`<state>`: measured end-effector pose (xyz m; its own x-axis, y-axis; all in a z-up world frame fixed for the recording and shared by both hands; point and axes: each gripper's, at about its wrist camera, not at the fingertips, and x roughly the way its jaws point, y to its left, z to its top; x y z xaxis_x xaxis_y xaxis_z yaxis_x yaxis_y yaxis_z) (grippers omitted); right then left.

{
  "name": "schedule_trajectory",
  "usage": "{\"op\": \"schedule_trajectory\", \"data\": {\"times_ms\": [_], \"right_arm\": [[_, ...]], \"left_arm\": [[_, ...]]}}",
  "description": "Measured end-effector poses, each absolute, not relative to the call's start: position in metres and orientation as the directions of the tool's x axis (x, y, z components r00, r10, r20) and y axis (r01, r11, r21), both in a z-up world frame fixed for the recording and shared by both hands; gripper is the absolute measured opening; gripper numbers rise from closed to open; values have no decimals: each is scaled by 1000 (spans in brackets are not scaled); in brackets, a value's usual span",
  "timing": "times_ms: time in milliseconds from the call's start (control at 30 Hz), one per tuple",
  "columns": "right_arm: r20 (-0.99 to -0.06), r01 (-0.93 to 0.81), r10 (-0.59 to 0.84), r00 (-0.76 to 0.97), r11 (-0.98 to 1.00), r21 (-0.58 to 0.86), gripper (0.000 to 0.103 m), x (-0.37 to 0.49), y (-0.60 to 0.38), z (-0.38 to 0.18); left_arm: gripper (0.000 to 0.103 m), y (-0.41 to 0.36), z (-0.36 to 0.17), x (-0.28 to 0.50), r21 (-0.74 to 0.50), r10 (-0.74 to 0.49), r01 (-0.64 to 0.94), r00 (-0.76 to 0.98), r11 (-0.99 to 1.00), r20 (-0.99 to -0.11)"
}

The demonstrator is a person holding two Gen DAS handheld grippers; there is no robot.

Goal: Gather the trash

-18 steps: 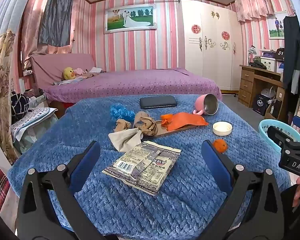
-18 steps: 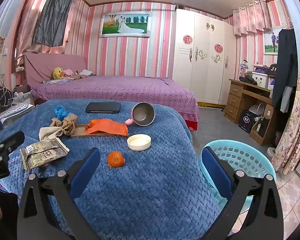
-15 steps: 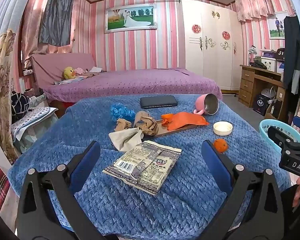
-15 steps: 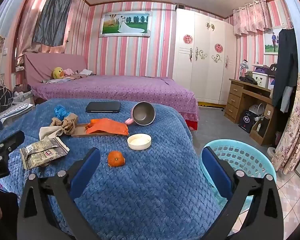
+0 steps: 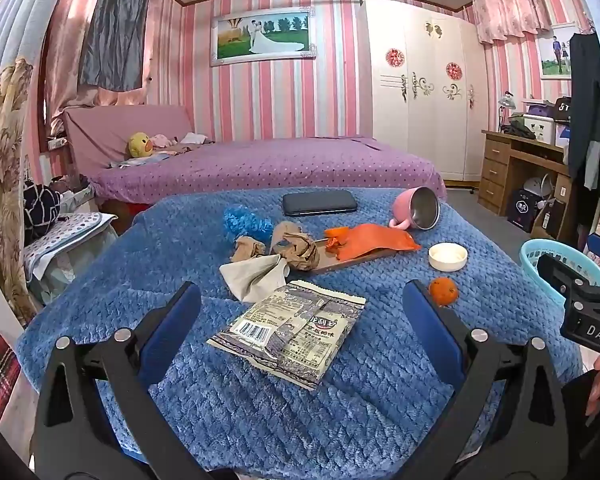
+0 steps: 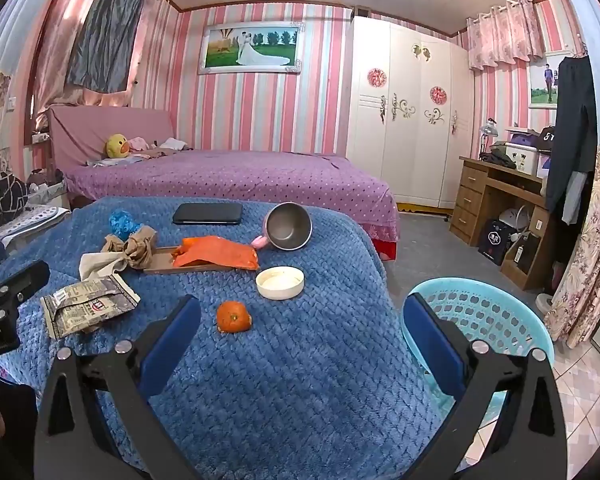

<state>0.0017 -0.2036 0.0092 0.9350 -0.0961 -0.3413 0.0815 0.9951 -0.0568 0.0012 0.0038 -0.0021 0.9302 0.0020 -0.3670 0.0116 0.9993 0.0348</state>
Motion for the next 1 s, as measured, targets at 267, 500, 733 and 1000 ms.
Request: {"op": "schedule_trajectory", "data": {"times_ms": [267,500,733,1000], "right_arm": [[-343,81,-96,935,995,-57,99,3,-201,7],[-344,79,-94,934,995,-59,99,5,-201,6],[-345,80,-95,934,995,-59,99,5,-200,5],[-349,79,-95,932,995,-60,99,7,-201,3]], "left_arm": [[98,4,0,1,32,11,1,929,999,-369],[98,6,0,1,28,12,-2,930,1000,-369],[98,7,0,1,28,12,-1,930,1000,-368],[98,7,0,1,27,11,-1,929,1000,-369]]}}
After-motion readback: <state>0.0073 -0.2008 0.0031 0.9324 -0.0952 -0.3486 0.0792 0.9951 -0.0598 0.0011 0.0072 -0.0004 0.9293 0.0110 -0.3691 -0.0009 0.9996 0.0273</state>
